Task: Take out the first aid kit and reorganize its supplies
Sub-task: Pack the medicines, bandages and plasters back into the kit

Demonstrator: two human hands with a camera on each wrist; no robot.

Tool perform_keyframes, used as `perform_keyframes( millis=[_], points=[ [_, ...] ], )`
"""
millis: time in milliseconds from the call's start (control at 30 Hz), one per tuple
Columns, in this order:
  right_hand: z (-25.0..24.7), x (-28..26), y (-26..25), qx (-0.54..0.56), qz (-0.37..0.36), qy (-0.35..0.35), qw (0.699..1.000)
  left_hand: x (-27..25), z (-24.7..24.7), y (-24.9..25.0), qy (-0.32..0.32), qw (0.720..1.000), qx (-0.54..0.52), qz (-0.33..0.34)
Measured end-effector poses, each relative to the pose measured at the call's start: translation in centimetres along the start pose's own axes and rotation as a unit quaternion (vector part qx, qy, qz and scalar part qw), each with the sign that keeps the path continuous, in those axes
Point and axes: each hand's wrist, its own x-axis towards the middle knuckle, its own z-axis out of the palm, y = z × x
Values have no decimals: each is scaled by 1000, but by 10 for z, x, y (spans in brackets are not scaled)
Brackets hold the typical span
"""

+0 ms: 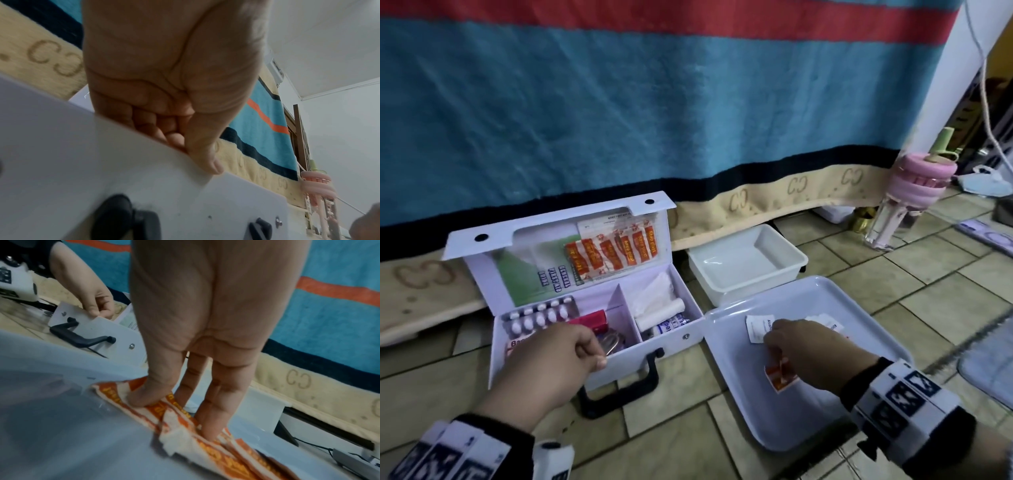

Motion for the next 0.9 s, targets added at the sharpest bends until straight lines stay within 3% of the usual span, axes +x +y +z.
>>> perform_keyframes(
  millis=[200,333,467,567,667,767,900],
  points=[
    [-24,0,12,24,-18,15,999,-9,7,1,55,998,5,3],
    [-65,2,3,133,-72,43,988,-12,8,4,83,996,24,22],
    [-89,27,-34,362,-137,70,919,-18,9,-1,96,993,17,65],
    [-98,53,-76,449,-168,67,875,-20,-2,-14,137,988,-36,68],
    [-107,83,-123,438,-201,70,873,-20,-24,-33,198,979,-34,41],
    [-118,107,-165,409,-224,90,880,-10,-49,-49,212,977,6,36],
    [-130,134,-202,432,-230,200,849,5,-77,-58,248,968,7,36]
  ],
)
